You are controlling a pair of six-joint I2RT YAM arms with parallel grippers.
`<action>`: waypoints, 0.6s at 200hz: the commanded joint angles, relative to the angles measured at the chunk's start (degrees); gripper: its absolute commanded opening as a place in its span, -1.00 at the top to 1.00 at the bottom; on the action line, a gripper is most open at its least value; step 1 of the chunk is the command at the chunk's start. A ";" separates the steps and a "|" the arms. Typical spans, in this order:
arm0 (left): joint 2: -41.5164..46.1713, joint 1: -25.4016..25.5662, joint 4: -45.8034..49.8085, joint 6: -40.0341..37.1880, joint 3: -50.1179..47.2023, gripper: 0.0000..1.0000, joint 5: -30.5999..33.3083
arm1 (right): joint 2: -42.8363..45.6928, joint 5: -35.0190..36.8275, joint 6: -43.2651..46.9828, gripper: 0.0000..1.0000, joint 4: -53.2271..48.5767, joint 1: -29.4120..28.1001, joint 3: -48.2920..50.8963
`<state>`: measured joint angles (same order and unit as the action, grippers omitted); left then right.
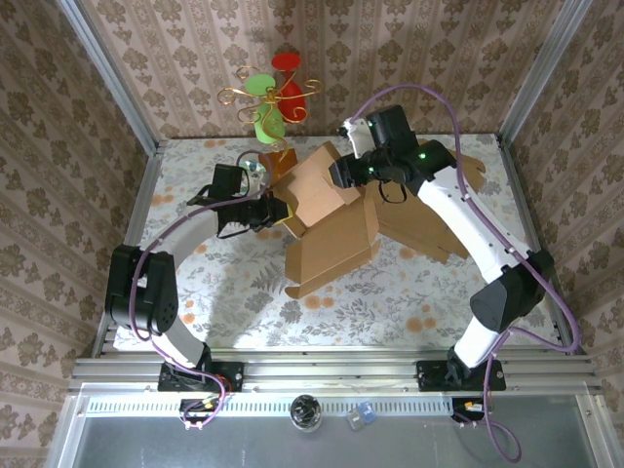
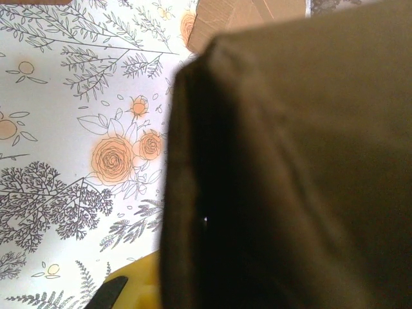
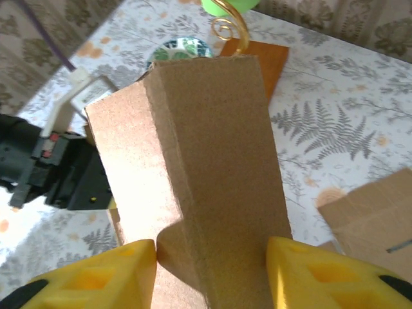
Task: Fold the paper box
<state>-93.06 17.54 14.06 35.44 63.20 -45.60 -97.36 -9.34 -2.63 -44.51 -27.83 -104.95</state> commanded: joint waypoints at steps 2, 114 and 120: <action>0.96 0.15 0.13 -1.65 2.63 1.00 -1.24 | -2.91 11.50 2.95 0.09 -5.20 -2.16 -3.01; 0.55 1.90 4.53 -1.74 5.34 1.00 0.82 | -14.48 42.45 -0.13 1.00 -15.81 -9.48 -15.75; 0.51 2.16 4.52 -1.28 5.45 1.00 1.11 | -14.95 43.72 -0.26 1.00 -16.32 -9.76 -16.30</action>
<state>-93.06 18.55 18.85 34.65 65.36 -43.09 -109.58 26.44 -1.08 -54.74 -36.10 -118.02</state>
